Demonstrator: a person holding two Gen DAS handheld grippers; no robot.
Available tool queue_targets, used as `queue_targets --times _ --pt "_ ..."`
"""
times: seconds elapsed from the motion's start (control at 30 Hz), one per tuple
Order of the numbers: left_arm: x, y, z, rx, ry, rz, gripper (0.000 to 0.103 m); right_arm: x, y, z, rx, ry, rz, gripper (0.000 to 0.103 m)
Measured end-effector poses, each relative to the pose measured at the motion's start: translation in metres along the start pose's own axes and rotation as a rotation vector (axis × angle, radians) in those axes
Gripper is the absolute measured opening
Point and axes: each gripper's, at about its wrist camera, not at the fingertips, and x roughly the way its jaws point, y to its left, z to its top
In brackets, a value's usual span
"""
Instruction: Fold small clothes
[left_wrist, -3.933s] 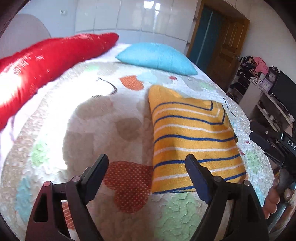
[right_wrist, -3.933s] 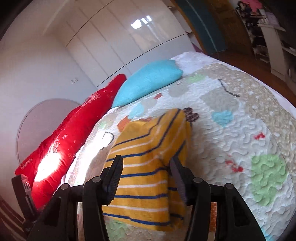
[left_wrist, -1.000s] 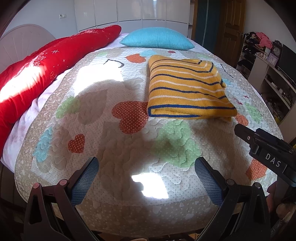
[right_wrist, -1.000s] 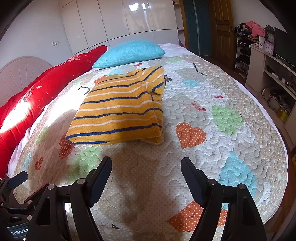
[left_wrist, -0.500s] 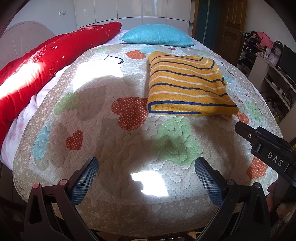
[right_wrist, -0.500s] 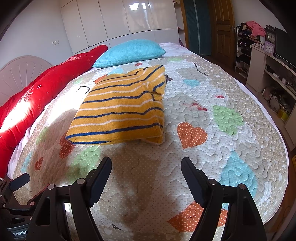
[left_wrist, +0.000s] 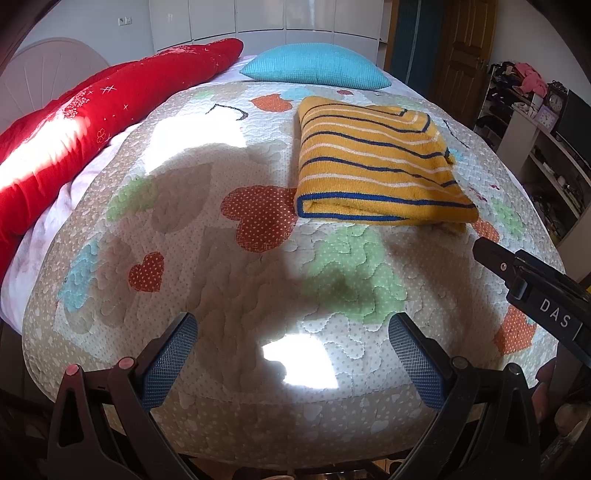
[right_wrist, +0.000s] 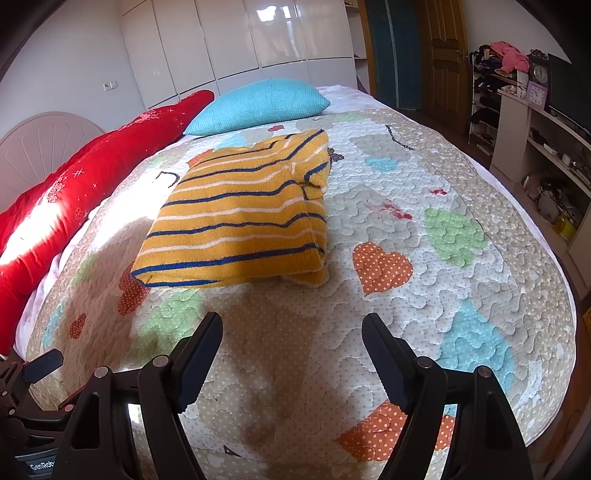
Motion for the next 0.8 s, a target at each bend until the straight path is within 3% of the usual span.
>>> queue_targets --times 0.8 --pt "0.0073 0.0018 -0.0044 -0.01 0.031 -0.014 0.103 -0.0015 0.0027 -0.001 -0.002 -0.003 0.002 0.083"
